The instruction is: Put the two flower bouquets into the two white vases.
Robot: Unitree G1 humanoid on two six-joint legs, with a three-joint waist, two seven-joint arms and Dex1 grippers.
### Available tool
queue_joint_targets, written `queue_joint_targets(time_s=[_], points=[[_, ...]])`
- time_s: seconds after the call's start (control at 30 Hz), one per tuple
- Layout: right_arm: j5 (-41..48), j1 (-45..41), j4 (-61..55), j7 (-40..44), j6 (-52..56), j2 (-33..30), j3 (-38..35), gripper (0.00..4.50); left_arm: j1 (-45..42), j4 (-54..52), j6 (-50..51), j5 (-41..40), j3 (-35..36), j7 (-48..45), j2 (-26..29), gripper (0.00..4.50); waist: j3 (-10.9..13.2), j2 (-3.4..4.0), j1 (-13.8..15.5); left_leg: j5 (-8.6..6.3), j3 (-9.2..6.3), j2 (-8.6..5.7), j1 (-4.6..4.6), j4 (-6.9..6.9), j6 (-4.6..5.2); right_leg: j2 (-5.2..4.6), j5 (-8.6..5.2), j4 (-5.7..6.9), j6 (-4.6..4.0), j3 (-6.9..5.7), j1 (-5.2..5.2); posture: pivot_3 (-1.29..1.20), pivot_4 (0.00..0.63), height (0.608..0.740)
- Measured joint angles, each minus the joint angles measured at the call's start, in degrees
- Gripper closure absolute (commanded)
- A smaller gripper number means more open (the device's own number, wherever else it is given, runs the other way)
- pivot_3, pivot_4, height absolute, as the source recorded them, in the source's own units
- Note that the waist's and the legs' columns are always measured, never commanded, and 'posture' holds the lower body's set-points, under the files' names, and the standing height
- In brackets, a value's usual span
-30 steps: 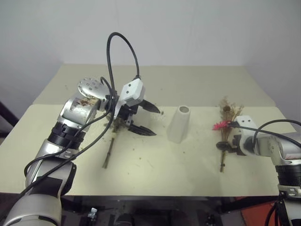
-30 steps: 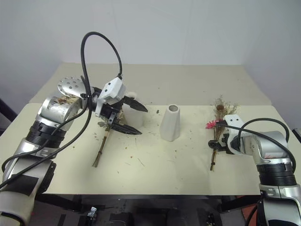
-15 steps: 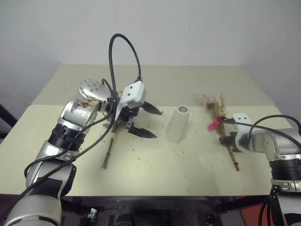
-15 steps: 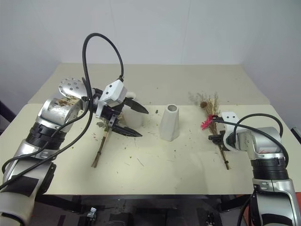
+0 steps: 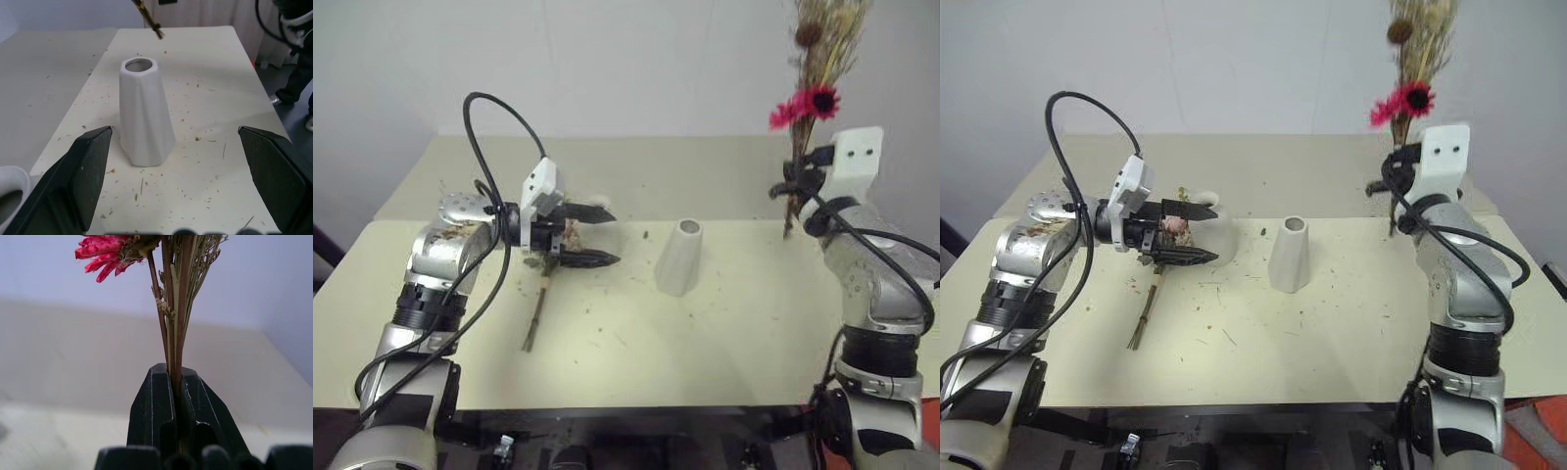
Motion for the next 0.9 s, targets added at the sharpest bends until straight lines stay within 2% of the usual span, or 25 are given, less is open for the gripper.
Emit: queue_joint_targets(time_s=[0.17, 0.33, 0.53, 0.9], points=[[10.3, -5.39, 1.79, 2.75, -8.77, 7.82, -6.92, 4.47, 2.52, -0.96, -0.12, 0.01, 0.02, 0.63, 0.74, 0.0, 0.01, 0.02, -0.04, 0.0, -0.01, 0.01, -0.01, -0.01, 0.0, -0.01, 0.01, 0.03, -0.03, -0.01, -0.02, 0.0, 0.15, 0.74], [16.06, -6.95, 1.64, 5.68, -12.39, 11.36, -6.42, 4.47, 3.05, -1.89, -0.08, -0.32, 0.23, 0.83, 0.95, 0.0, 0.02, 0.04, -0.05, 0.0, -0.01, 0.01, 0.03, -0.01, 0.0, 0.0, 0.01, 0.09, -0.04, -0.01, -0.02, 0.0, 0.15, 0.74], [18.18, -3.05, 0.44, 9.89, -14.49, 13.16, -2.07, 4.47, 3.14, -1.89, 0.0, -0.46, 1.07, 1.22, 1.1, 0.0, 0.02, 0.04, -0.06, 0.0, -0.01, 0.01, 0.04, -0.02, 0.0, 0.0, 0.0, 0.1, -0.06, -0.01, -0.02, 0.0, 0.15, 0.74], [18.17, 0.37, 0.93, 12.17, -16.16, 13.44, 1.68, 4.47, 4.22, -1.99, 1.04, -1.1, 1.3, 1.79, 1.76, 0.0, 0.03, 0.05, -0.07, 0.0, -0.02, 0.02, 0.05, -0.03, 0.0, 0.02, -0.01, 0.11, -0.07, -0.01, -0.04, 0.0, 0.15, 0.74]])
